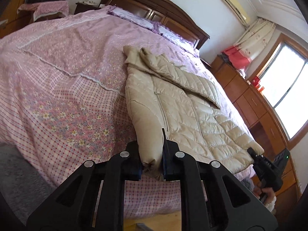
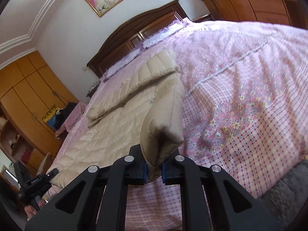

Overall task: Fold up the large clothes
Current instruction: 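Lift the hem with both tools and fold it toward the collar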

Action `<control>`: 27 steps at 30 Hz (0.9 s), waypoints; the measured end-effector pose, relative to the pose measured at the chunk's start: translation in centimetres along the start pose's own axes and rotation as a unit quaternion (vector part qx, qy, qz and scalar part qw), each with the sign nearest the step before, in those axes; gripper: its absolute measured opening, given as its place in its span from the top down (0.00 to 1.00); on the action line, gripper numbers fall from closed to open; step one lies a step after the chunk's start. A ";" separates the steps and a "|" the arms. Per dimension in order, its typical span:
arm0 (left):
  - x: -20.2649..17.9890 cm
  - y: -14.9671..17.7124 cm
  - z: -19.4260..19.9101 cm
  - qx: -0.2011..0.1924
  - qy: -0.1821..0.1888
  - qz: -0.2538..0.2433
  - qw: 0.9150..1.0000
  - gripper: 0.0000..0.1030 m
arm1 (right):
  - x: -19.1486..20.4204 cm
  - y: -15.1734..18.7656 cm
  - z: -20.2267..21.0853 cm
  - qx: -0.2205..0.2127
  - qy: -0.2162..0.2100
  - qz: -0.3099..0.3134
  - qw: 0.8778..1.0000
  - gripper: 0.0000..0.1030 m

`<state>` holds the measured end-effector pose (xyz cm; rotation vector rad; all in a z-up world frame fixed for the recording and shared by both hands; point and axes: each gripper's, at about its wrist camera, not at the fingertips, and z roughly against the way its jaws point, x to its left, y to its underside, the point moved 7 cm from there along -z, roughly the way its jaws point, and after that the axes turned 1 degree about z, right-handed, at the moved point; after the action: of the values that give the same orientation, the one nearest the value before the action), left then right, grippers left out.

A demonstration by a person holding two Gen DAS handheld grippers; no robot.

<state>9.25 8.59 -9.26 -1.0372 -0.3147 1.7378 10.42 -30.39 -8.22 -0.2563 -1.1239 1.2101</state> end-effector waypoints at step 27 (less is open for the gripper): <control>-5.8 -15.3 -1.3 -0.053 0.003 -0.085 0.995 0.86 | 5.3 -13.2 -4.3 0.002 -0.081 -0.003 0.997 0.89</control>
<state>20.56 9.74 2.58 -1.0604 -0.4811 1.5790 21.43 -29.56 1.74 -0.1536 -1.2607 1.2457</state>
